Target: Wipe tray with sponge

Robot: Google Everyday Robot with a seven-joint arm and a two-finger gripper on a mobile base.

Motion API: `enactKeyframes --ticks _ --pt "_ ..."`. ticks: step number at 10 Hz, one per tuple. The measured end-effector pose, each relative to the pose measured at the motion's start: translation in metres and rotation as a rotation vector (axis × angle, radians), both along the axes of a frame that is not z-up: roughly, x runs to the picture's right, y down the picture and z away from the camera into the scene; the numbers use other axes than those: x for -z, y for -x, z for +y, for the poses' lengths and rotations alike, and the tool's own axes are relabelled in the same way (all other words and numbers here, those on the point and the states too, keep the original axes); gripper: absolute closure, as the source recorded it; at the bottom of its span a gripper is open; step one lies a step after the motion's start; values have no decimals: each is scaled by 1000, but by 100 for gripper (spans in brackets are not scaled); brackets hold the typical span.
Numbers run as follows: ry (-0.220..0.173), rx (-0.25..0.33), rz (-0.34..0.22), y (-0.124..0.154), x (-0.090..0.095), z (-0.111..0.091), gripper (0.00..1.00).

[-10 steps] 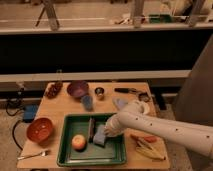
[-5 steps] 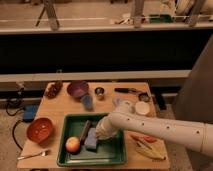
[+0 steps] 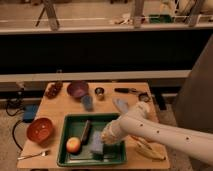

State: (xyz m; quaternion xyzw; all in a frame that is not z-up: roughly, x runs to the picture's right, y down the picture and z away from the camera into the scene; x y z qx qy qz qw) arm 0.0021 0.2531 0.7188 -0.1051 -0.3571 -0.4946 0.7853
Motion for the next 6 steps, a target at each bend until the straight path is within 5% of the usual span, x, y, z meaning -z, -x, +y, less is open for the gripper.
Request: enactKeyframes --ticks 6 --pt "-26 -65 117 -50 -16 -12 100"
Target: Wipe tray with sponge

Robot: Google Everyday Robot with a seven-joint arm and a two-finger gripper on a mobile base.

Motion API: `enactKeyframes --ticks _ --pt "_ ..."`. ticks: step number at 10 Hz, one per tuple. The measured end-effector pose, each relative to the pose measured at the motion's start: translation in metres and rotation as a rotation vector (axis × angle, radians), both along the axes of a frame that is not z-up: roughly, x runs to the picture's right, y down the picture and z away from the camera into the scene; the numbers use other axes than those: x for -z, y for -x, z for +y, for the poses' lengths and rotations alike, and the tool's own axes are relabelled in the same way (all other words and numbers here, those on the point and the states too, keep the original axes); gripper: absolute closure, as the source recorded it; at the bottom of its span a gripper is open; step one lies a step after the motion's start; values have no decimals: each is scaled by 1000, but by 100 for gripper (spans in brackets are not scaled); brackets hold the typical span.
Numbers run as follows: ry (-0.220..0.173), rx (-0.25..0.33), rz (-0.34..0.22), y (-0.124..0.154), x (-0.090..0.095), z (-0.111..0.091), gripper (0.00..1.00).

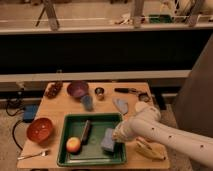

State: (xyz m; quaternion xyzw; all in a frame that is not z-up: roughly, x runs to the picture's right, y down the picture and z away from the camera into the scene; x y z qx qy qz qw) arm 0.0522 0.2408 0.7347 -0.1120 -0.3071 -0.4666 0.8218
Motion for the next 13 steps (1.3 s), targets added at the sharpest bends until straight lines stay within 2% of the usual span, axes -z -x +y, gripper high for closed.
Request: enactKeyframes --ticks 3,6,8,9,11,13 --pt "11 4 28 13 -35 -23 100" --pt "22 44 29 47 -56 -27 100" --pt "19 69 -6 70 -51 -17 100" --pt "21 80 -38 79 -42 -10 100" --pt "23 94 -85 86 -30 -3 100" --pt "35 118 -108 81 -17 8 100"
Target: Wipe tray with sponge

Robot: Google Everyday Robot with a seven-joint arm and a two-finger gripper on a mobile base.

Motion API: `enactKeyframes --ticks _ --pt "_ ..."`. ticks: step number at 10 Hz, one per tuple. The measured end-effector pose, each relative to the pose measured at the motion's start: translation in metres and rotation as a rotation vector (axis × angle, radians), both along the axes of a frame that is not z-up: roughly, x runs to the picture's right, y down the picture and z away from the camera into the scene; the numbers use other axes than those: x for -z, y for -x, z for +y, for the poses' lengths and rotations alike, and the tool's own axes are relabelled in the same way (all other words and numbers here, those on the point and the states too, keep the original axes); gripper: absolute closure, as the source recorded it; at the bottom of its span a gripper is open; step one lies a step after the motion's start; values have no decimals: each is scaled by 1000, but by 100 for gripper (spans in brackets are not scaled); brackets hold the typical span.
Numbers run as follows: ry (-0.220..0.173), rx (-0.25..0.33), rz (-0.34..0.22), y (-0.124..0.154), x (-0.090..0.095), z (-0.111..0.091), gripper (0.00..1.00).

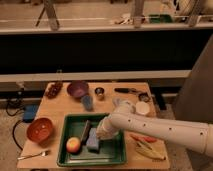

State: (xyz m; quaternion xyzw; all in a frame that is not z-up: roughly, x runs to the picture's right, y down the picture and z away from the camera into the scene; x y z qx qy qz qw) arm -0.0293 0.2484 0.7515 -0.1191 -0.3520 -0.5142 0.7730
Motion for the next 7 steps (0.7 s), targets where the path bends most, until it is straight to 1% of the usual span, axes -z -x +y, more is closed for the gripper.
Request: enactKeyframes --ticks 1,3,4,6,7 --pt "4 8 -2 -4 4 3 100" --pt "5 14 6 -26 13 9 100" --pt "0 9 18 -41 20 11 100" --pt "-17 -16 51 -66 29 8 100" --pt "-24 -25 60 -72 32 5 100"
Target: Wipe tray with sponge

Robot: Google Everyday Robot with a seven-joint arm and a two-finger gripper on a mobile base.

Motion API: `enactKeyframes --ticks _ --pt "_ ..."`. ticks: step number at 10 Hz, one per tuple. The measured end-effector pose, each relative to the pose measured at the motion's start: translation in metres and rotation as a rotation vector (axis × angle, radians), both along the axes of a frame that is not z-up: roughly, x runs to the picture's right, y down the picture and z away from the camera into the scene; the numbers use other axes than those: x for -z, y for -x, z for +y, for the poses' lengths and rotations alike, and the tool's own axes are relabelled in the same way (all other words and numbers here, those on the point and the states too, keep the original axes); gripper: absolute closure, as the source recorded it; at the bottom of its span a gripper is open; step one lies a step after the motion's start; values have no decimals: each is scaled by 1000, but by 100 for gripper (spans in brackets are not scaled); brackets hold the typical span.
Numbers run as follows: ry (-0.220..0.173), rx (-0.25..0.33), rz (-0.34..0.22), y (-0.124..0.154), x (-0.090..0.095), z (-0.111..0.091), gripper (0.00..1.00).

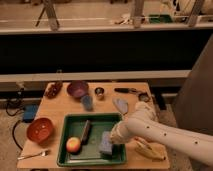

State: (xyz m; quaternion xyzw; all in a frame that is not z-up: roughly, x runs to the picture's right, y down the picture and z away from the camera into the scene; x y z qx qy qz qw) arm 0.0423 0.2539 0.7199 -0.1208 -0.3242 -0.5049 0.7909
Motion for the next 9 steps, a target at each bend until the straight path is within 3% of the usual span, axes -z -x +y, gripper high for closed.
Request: enactKeyframes --ticks 3,7,9 --pt "-17 -32 10 -1 -20 -16 100" --pt "-4 -46 25 33 -69 -30 100" --pt "2 -25 14 52 -76 -30 100"
